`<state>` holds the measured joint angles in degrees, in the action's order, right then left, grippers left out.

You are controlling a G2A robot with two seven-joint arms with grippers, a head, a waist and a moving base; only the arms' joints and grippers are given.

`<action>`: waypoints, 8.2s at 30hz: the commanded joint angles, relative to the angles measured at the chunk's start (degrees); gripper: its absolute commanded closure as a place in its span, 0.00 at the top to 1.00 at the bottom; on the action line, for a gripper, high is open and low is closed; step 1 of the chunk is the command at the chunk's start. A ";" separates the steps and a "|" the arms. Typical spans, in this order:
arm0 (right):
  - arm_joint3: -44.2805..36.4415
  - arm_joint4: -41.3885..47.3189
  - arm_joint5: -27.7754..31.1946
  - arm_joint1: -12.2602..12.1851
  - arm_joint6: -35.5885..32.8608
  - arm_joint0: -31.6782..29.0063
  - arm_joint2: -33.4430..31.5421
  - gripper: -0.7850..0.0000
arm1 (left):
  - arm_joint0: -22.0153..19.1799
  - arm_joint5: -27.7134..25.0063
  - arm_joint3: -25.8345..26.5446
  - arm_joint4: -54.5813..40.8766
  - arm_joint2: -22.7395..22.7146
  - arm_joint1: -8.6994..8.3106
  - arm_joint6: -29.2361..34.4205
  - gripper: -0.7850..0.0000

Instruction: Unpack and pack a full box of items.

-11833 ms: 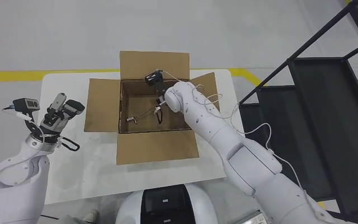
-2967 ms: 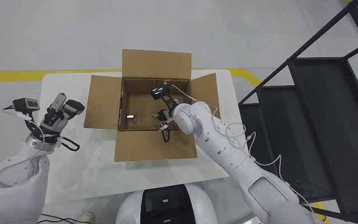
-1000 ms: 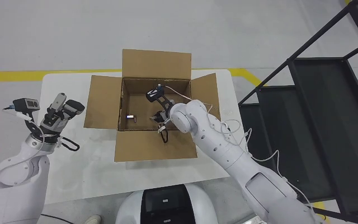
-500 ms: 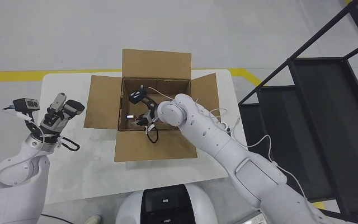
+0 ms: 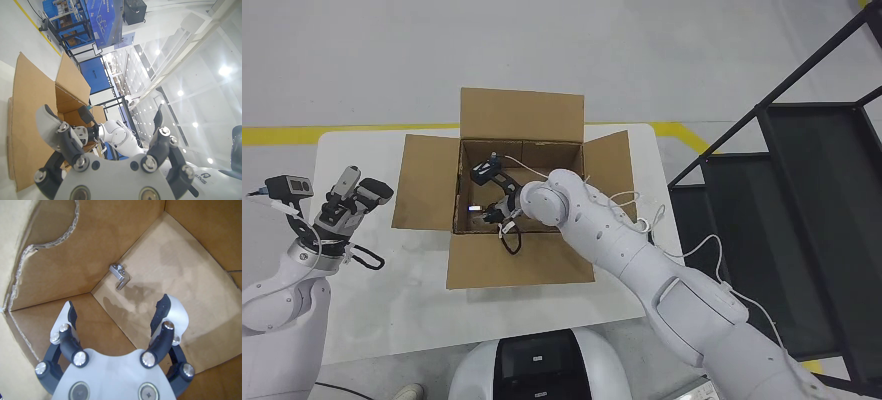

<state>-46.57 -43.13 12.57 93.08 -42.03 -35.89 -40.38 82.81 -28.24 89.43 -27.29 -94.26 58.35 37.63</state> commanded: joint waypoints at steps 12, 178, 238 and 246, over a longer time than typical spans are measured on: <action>2.85 -1.58 6.14 1.86 3.58 1.32 3.37 1.00 | 0.00 0.00 0.00 0.00 0.00 0.00 0.00 1.00; 1.21 5.67 28.30 -3.24 -4.95 3.97 -16.00 1.00 | -4.13 0.96 -15.32 4.76 -0.69 -1.44 21.52 0.00; 1.21 5.67 28.30 -3.24 -4.95 3.97 -16.00 1.00 | 11.35 3.64 0.38 6.40 -9.26 -2.21 0.53 1.00; 1.21 5.67 28.30 -3.24 -4.95 3.97 -16.00 1.00 | 6.67 4.14 -1.74 8.84 -4.86 -1.78 0.04 1.00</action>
<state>-45.36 -37.46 40.87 89.83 -46.98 -31.91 -56.38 90.12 -23.98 87.99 -19.25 -99.57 56.56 37.54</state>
